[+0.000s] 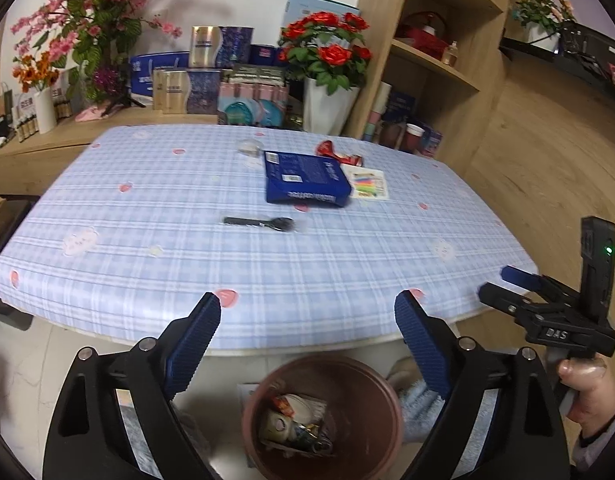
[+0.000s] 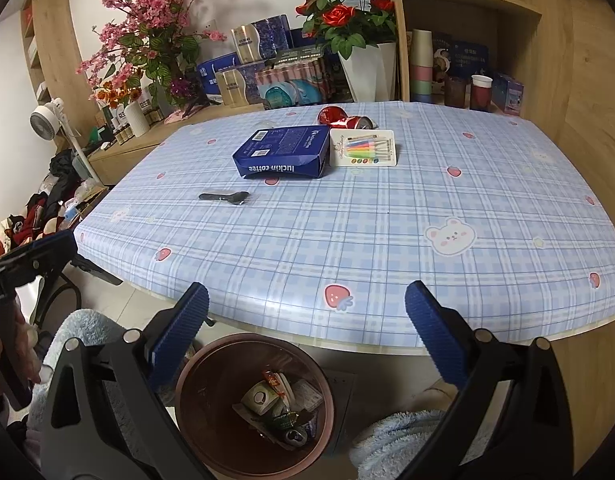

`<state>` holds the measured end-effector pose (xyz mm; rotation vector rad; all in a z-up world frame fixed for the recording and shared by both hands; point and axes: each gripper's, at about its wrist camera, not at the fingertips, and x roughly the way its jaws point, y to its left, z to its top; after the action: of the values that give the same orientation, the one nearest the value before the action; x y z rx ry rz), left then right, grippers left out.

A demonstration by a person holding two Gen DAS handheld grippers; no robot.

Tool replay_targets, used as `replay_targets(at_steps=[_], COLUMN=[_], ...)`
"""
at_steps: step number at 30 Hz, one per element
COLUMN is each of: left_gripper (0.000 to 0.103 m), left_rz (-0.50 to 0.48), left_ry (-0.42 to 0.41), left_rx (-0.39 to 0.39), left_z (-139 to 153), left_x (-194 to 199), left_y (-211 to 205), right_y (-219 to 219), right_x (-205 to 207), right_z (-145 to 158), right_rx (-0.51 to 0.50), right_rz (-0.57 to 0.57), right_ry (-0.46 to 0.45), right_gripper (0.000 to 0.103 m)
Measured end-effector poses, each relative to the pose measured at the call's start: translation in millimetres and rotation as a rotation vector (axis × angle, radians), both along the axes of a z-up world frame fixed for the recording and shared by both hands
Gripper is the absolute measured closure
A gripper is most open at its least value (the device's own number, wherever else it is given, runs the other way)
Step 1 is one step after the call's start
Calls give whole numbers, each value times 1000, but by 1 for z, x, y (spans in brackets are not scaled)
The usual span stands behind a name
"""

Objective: Collect trash
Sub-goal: 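Move both tools back over the table toward the fork and blue box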

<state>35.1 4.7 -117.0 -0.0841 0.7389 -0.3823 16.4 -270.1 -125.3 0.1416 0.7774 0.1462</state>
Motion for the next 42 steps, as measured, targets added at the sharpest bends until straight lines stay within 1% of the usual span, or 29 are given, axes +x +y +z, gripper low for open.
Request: replay_targets(at_steps=[6, 10, 13, 16, 21, 25, 27, 29, 30, 31, 32, 33, 37, 42], left_gripper=[16, 15, 15, 15, 15, 15, 15, 15, 15, 15, 15, 15, 15, 15], left_rz=[39, 49, 60, 63, 65, 73, 86, 100, 110, 118, 125, 131, 164, 240], left_ry=[-6, -16, -10, -1, 34, 74, 92, 106, 115, 122, 129, 134, 166, 222], left_rx=[10, 31, 19, 23, 35, 61, 83, 99, 108, 112, 115, 121, 146, 191], left_z=[4, 7, 6, 2, -11, -26, -34, -40, -44, -47, -50, -53, -66, -81], left_x=[20, 31, 40, 48, 65, 83, 95, 106, 114, 120, 127, 135, 166, 208], left_y=[9, 9, 11, 9, 5, -2, -7, -11, -14, -16, -19, -22, -34, -47], right_y=[-1, -9, -15, -21, -29, -36, -40, -42, -41, -39, -37, -36, -38, -44], right_x=[14, 24, 31, 38, 51, 66, 77, 91, 95, 101, 106, 112, 136, 157], right_z=[0, 1, 2, 1, -4, -13, -20, -29, -31, -35, -37, -40, -50, -56], right_rx=[-28, -21, -12, -7, -16, 7, 29, 52, 35, -15, -41, -50, -38, 0], right_rz=[-10, -31, -48, -63, -84, -95, -96, -77, -82, -95, -91, -78, -60, -54], right_ry=[11, 7, 2, -2, -4, -13, 6, 47, 54, 57, 58, 61, 76, 75], right_gripper=[6, 6, 6, 6, 6, 6, 6, 6, 6, 6, 6, 6, 6, 6])
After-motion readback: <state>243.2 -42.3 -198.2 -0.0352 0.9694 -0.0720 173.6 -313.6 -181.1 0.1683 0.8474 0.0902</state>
